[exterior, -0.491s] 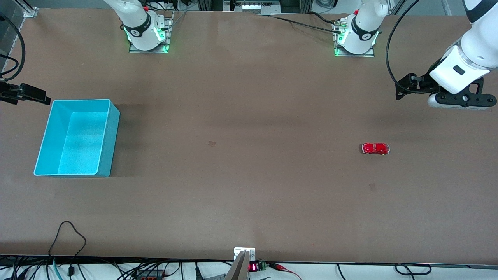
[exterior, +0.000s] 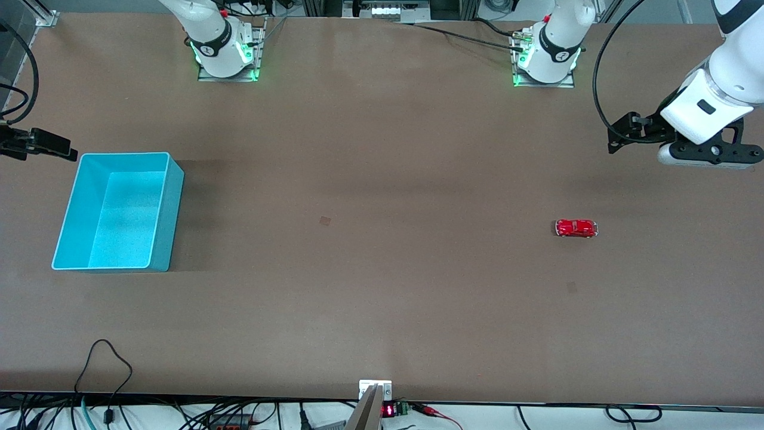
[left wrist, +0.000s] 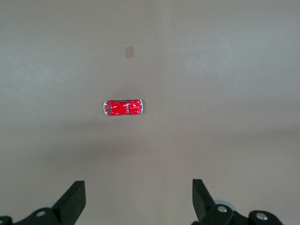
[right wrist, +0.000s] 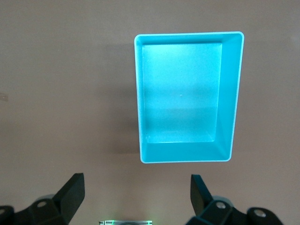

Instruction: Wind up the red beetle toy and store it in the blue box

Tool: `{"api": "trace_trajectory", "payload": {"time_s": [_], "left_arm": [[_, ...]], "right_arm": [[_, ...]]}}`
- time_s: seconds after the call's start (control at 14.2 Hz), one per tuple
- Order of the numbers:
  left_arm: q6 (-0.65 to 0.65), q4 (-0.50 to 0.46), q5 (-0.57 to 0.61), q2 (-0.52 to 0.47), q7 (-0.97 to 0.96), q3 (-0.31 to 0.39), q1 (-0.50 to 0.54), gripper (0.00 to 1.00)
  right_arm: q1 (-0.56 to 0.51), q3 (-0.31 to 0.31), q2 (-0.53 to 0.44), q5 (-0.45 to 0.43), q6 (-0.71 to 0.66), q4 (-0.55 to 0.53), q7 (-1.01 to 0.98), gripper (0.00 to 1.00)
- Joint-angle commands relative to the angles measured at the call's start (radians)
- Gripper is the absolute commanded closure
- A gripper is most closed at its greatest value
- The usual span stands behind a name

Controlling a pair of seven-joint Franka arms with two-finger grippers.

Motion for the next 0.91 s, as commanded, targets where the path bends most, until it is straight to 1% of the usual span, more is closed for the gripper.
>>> {"api": "trace_trajectory", "payload": {"time_s": [0.0,0.07,0.21,0.35,0.7,0.84], "left_arm": [[-0.027,0.029,-0.001,0.009,0.016,-0.002,0.003,0.00],[-0.027,0.029,-0.001,0.009,0.011,-0.002,0.003,0.00],[-0.048,0.029,-0.014,0.010,0.010,0.007,0.009,0.00],[-0.115,0.029,-0.015,0.009,0.016,0.009,0.010,0.00],[-0.364,0.026,-0.016,0.018,0.046,-0.003,-0.006,0.00],[-0.383,0.015,-0.015,0.023,0.150,-0.005,-0.006,0.00]], "right_arm": [[-0.002,0.005,0.003,-0.004,-0.015,0.015,-0.008,0.00],[0.001,0.005,0.005,-0.005,-0.018,0.009,-0.008,0.00],[0.004,0.007,0.047,-0.005,-0.021,0.006,-0.007,0.00],[-0.005,0.007,0.078,0.000,-0.078,0.007,0.002,0.00],[-0.010,0.005,0.092,0.003,-0.110,0.006,0.002,0.00],[-0.008,0.005,0.092,0.003,-0.127,0.006,0.001,0.00]]}}
